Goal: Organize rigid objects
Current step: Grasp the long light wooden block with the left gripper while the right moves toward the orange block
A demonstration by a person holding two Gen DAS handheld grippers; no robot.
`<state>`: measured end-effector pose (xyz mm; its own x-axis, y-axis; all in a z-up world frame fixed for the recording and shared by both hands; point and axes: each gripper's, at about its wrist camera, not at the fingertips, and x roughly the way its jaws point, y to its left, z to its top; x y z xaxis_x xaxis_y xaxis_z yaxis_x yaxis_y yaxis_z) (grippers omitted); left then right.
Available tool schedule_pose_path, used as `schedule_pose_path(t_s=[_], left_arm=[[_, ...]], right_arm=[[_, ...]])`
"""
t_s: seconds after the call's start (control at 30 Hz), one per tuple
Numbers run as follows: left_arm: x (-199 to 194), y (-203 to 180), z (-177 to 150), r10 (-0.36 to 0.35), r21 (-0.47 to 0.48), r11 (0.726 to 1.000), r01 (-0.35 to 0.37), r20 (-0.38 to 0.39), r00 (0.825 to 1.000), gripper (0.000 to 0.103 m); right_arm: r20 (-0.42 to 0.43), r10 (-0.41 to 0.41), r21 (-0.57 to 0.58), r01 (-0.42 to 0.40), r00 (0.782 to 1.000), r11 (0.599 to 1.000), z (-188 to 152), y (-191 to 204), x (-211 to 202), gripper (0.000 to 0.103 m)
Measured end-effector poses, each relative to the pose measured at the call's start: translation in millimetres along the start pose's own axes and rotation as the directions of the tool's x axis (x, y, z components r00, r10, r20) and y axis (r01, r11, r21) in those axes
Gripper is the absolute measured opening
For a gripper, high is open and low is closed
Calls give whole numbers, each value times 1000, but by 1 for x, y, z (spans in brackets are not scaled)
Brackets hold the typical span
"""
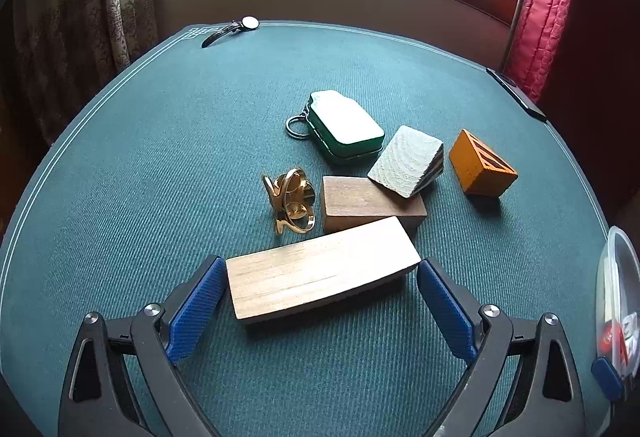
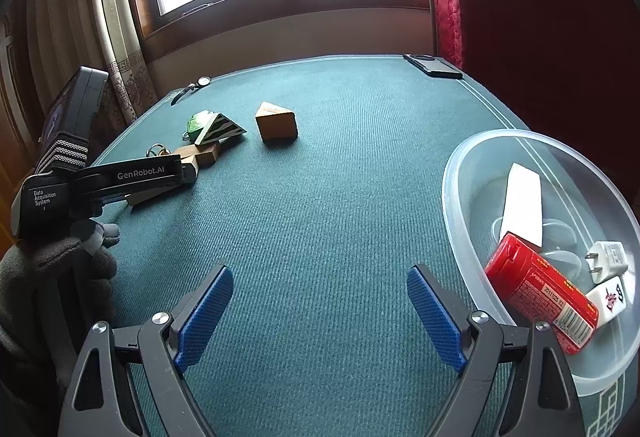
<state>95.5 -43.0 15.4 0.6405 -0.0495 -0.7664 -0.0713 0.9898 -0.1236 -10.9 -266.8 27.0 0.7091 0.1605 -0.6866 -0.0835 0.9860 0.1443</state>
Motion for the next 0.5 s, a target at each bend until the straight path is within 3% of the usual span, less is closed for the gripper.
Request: schedule_pose_path(t_s=[0.27, 0.5], left_arm=[[1, 1, 4, 5, -57, 998, -5, 10, 1000, 97], [3, -4, 2, 13, -14, 1000, -13, 35, 999, 96]], right_arm=[[0, 3, 4, -3, 1000, 1000, -1, 0, 0, 93], [0, 1, 2, -1, 1000, 1000, 0, 0, 0, 94]])
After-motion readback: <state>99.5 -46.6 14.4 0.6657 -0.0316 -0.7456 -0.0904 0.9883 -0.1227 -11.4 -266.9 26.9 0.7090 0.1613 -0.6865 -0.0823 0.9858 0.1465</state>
